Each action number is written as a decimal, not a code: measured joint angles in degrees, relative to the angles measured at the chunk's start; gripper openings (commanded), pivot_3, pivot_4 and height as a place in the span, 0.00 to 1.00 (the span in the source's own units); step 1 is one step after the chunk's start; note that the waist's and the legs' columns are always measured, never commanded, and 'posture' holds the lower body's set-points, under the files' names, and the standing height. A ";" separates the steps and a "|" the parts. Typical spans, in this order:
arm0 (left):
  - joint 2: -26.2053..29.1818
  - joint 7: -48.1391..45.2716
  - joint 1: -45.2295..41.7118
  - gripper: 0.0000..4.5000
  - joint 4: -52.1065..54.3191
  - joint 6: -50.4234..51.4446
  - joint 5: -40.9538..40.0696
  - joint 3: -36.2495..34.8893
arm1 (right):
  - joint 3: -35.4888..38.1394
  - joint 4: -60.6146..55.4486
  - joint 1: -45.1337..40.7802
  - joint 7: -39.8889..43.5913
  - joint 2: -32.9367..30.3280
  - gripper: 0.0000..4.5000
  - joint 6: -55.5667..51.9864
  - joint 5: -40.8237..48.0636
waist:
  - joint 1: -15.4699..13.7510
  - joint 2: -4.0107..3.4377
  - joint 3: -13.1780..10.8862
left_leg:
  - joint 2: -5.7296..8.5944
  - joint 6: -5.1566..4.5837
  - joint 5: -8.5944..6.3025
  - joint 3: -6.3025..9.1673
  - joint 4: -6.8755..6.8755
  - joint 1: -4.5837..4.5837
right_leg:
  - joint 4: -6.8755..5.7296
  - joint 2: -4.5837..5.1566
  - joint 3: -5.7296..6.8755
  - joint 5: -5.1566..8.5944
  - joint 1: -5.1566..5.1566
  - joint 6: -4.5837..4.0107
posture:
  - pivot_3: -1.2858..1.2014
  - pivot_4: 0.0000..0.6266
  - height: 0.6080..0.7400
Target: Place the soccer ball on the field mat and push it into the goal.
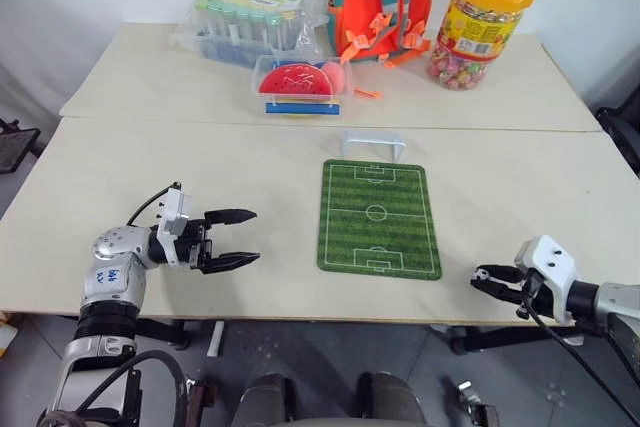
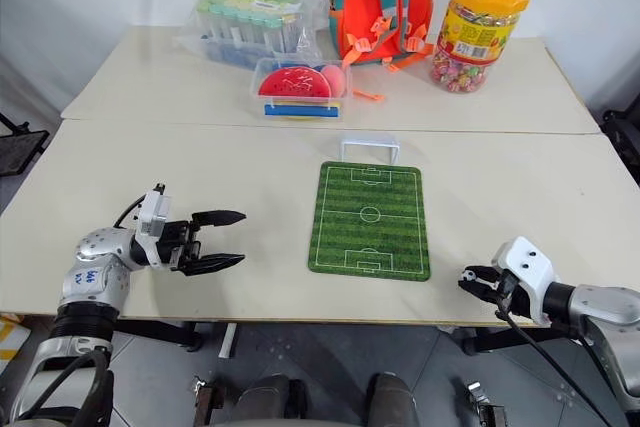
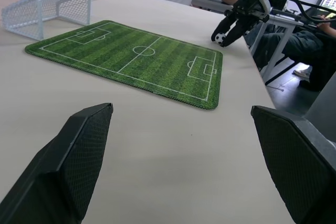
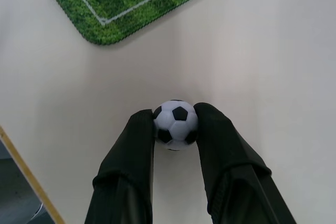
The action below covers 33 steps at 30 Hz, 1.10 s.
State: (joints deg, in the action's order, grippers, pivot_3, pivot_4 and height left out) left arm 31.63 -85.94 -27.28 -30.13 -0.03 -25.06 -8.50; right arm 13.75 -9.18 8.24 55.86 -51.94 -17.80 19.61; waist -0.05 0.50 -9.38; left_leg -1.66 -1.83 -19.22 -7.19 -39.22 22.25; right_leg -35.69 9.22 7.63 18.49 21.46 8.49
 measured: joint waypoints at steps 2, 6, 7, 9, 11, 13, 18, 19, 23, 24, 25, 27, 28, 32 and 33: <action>-0.28 -0.01 -0.43 1.00 -0.16 -0.46 0.00 0.14 | 0.43 -1.80 0.42 -0.27 0.00 0.19 -0.28 0.07 | -0.05 0.00 0.00 | 0.00 0.00 0.00 0.01 0.00 0.00 | 0.00 0.00 0.01 0.00 0.00 0.00 | 0.52 0.24 1.00; -0.70 -0.08 -1.33 1.00 -2.32 -2.37 -0.01 0.56 | 0.28 -8.53 -3.56 -1.50 -0.12 0.19 -4.61 1.25 | 0.32 -0.04 -0.02 | -0.02 0.00 0.00 -0.05 -0.02 -0.01 | -0.01 0.00 -0.04 0.00 0.02 0.00 | 0.52 0.24 1.00; -1.27 -0.10 -1.43 1.00 -2.44 -3.07 -0.01 0.70 | 0.03 -10.79 -6.05 -2.05 -0.12 0.19 -6.13 2.07 | 0.47 -0.05 -0.03 | -0.05 0.01 0.01 -0.06 -0.02 -0.01 | -0.01 -0.01 -0.04 0.00 0.04 0.00 | 0.52 0.24 1.00; -2.16 -0.12 -1.55 1.00 -2.81 -4.39 -0.43 0.87 | -2.19 -14.38 -11.76 -2.63 -0.21 0.19 -9.43 3.31 | 0.52 -0.04 -0.03 | -0.09 0.04 0.02 0.00 -0.02 -0.02 | -0.05 -0.05 0.01 0.00 0.04 -0.02 | 0.52 0.24 1.00; -2.52 -0.12 -1.60 1.00 -3.61 -5.64 -1.02 0.60 | -6.86 -15.73 -16.92 -2.52 0.19 0.19 -11.94 3.71 | 0.29 -0.02 -0.03 | -0.08 0.05 0.02 0.08 -0.01 -0.01 | -0.07 -0.06 0.07 0.01 0.04 -0.03 | 0.52 0.24 1.00; -2.50 -0.12 -1.19 1.00 -4.16 -7.41 -1.45 0.51 | -13.10 -14.96 -22.82 -2.39 3.36 0.19 -13.51 2.95 | 0.35 -0.02 -0.04 | -0.03 0.05 0.02 0.07 -0.02 0.03 | -0.06 -0.03 0.07 0.00 0.05 -0.03 | 0.52 0.24 1.00; -2.33 -0.12 -0.41 1.00 -4.45 -11.96 -1.52 0.51 | -24.11 -10.20 -28.29 -0.26 6.55 0.19 -12.10 -0.78 | -0.22 0.00 -0.05 | 0.02 -0.01 -0.01 0.21 -0.03 0.14 | -0.07 0.09 0.18 0.00 0.07 -0.02 | 0.52 0.24 1.00; -2.07 -0.12 0.14 1.00 -4.44 -12.61 -1.53 0.51 | -25.15 -8.43 -28.71 0.30 6.72 0.19 -11.28 -1.73 | -0.13 0.00 -0.05 | 0.04 -0.05 -0.03 0.18 -0.03 0.14 | -0.07 0.11 0.18 -0.01 0.07 -0.01 | 0.52 0.24 1.00; -1.30 -0.10 2.66 1.00 -3.83 -13.89 -1.68 0.42 | -27.97 -3.51 -30.41 2.22 7.95 0.19 -8.83 -4.24 | 0.33 0.00 -0.06 | 0.11 -0.06 -0.04 0.13 -0.03 0.13 | -0.06 0.10 0.23 -0.02 0.08 0.02 | 0.52 0.24 1.00; -1.13 -0.09 3.48 1.00 -3.31 -13.88 -1.76 0.37 | -28.50 -2.57 -30.64 2.65 8.04 0.19 -8.18 -4.75 | 0.35 0.00 -0.05 | 0.08 -0.05 -0.04 0.13 -0.03 0.13 | -0.06 0.08 0.24 -0.02 0.08 0.02 | 0.52 0.24 1.00; -0.98 -0.09 4.41 1.00 -2.38 -13.84 -1.82 0.32 | -28.81 -1.51 -30.81 3.05 8.27 0.19 -7.56 -5.27 | 0.38 0.00 -0.06 | 0.06 -0.05 -0.03 0.14 -0.03 0.13 | -0.06 0.07 0.26 -0.02 0.08 0.02 | 0.52 0.24 1.00; -0.77 -0.06 5.85 1.00 -0.71 -13.70 -2.04 0.25 | -29.14 -0.16 -30.90 3.68 8.60 0.19 -6.79 -6.00 | 0.40 0.00 -0.06 | 0.03 -0.05 -0.04 0.13 -0.03 0.13 | -0.06 0.08 0.25 -0.02 0.08 0.01 | 0.52 0.24 1.00; -0.64 -0.05 6.61 1.00 0.48 -13.63 -2.19 0.17 | -29.16 0.40 -30.92 3.98 8.74 0.19 -6.33 -6.23 | 0.40 0.00 -0.06 | 0.02 -0.05 -0.04 0.13 -0.03 0.13 | -0.06 0.08 0.24 -0.02 0.08 0.02 | 0.52 0.24 1.00; 0.20 -0.04 8.13 1.00 2.40 -13.07 -2.84 -0.54 | -29.36 1.15 -31.64 5.01 9.78 0.19 -5.75 -7.02 | 0.40 0.00 -0.06 | -0.01 -0.04 -0.03 0.12 -0.04 0.12 | -0.06 0.09 0.22 -0.02 0.07 0.02 | 0.52 0.24 1.00; 0.25 -0.03 8.16 1.00 2.59 -13.02 -2.89 -0.61 | -29.52 1.29 -31.90 5.28 10.11 0.19 -5.73 -7.15 | 0.40 0.00 -0.06 | -0.01 -0.04 -0.03 0.12 -0.04 0.12 | -0.06 0.09 0.22 -0.02 0.07 0.02 | 0.52 0.24 1.00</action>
State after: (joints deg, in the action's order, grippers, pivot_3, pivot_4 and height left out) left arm 31.88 -85.97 -19.12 -27.53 -13.05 -27.96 -9.11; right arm -15.77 -7.90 -23.66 61.15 -41.83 -23.53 12.45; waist 0.35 0.50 -9.44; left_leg -1.67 -1.87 -19.25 -7.07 -39.26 22.37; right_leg -35.75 9.31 7.86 18.47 21.53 8.51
